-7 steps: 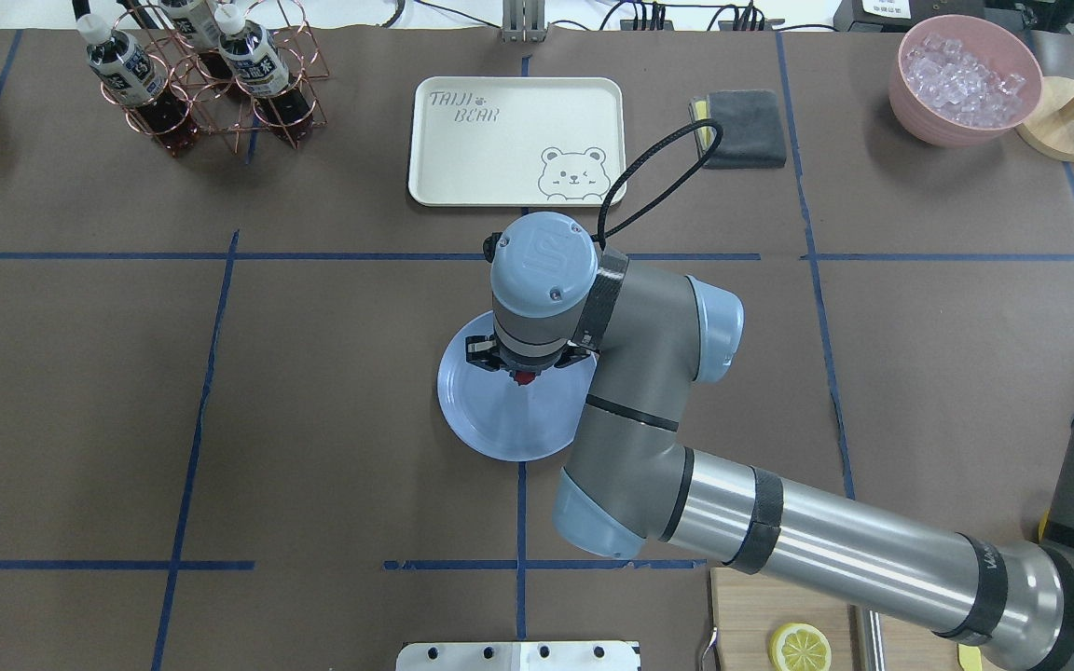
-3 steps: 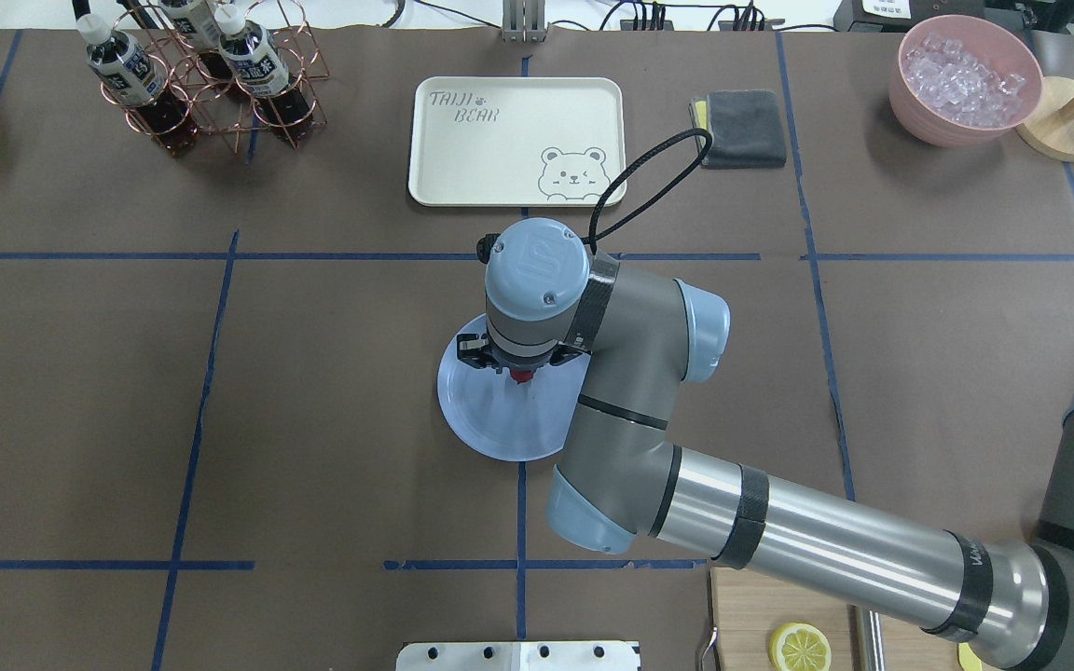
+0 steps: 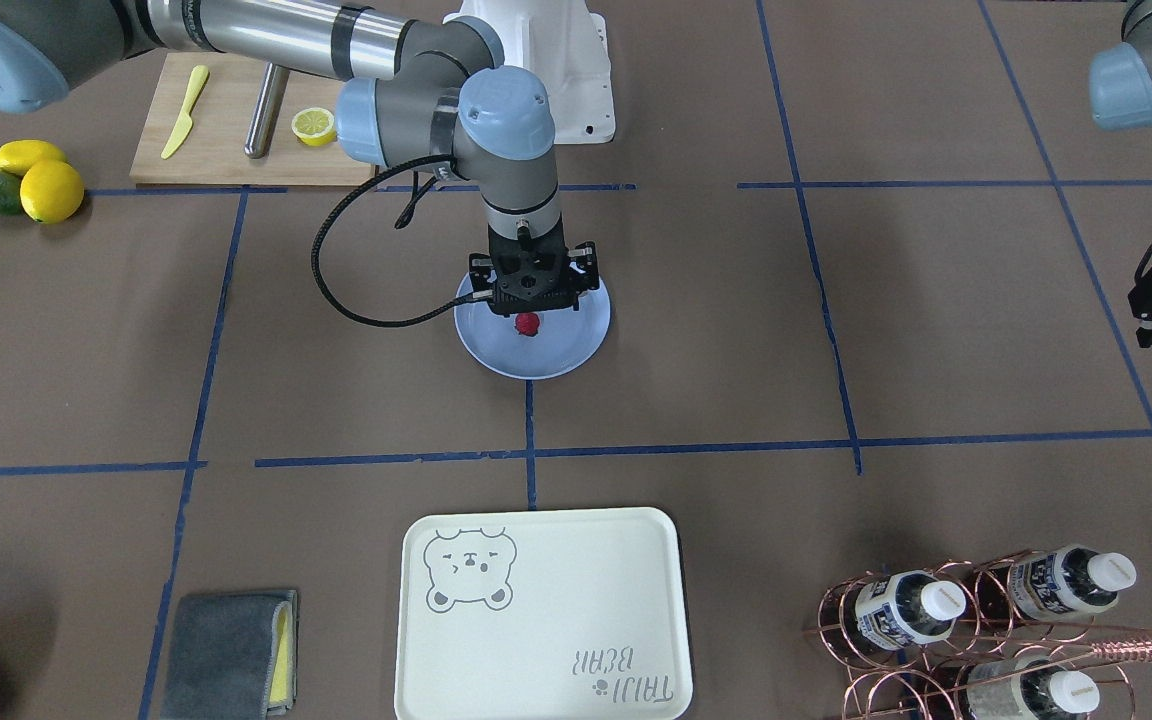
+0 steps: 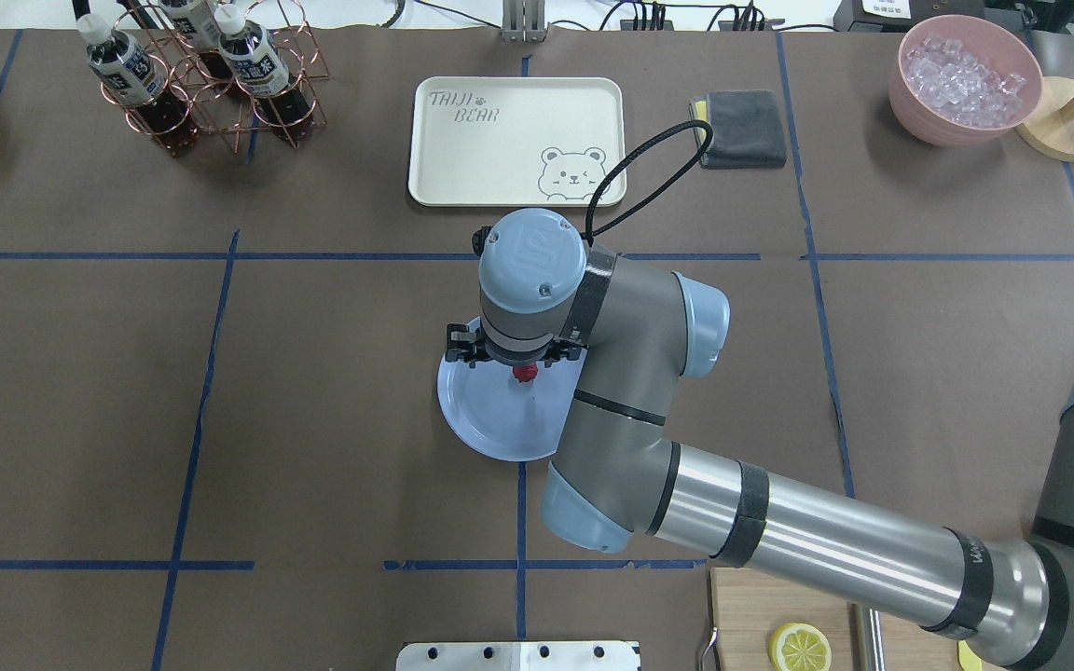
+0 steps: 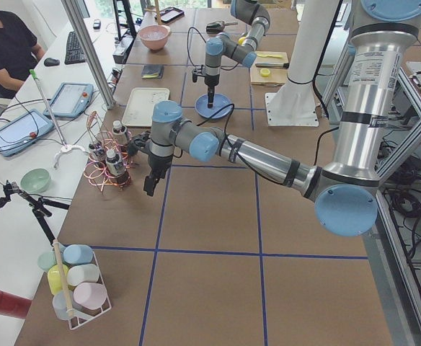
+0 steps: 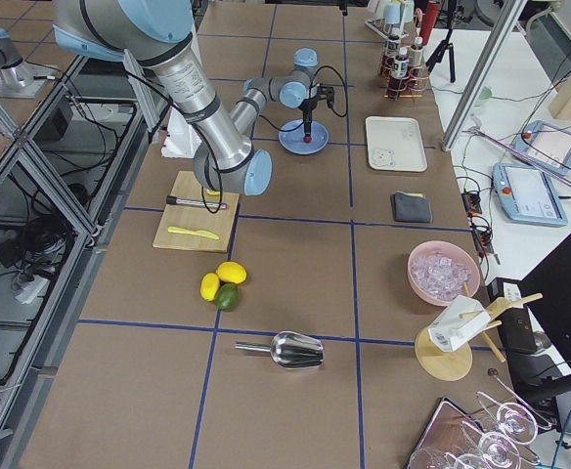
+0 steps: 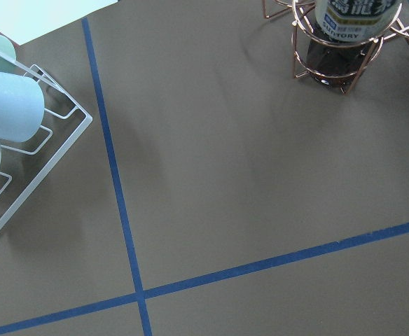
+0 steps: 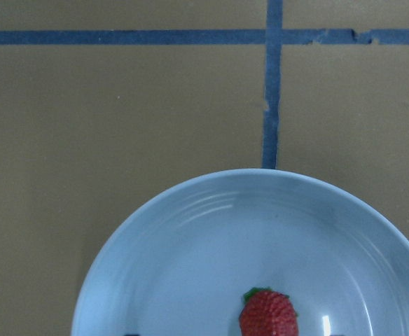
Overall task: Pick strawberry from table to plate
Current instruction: 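Lower the strawberry onto the plate and open the right gripper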
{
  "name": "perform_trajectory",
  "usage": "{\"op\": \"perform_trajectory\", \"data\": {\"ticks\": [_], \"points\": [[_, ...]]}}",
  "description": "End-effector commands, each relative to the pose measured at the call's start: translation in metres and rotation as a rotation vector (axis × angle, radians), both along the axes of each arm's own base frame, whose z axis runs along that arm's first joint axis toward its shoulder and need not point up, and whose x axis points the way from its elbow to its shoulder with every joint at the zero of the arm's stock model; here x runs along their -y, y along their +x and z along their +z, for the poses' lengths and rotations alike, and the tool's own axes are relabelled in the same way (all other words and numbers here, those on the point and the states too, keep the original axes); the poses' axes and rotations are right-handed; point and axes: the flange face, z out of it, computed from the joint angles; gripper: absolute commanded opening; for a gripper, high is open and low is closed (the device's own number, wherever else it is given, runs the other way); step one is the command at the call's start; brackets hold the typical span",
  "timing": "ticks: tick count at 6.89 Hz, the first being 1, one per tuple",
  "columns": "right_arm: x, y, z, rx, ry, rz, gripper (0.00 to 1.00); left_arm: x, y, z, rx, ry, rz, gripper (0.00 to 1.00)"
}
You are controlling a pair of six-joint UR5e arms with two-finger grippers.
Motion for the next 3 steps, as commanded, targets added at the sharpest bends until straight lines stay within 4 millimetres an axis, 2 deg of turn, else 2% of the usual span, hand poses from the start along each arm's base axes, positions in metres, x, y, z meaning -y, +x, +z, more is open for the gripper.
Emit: {"op": "perform_trajectory", "data": {"ticks": [1, 2, 3], "points": [[0.009, 0.083, -0.028, -0.075, -0.05, 0.032, 1.0, 0.0, 0.011, 0.01, -0.08, -0.055, 0.05, 1.0], [0.024, 0.136, -0.016, -0.123, -0.008, 0.015, 1.0, -0.003, 0.01, 0.014, -0.091, -0.065, 0.057, 1.0], [0.036, 0.201, 0.021, -0.13, 0.032, -0.042, 1.0, -0.003, 0.01, 0.016, -0.09, -0.07, 0.056, 1.0]]}}
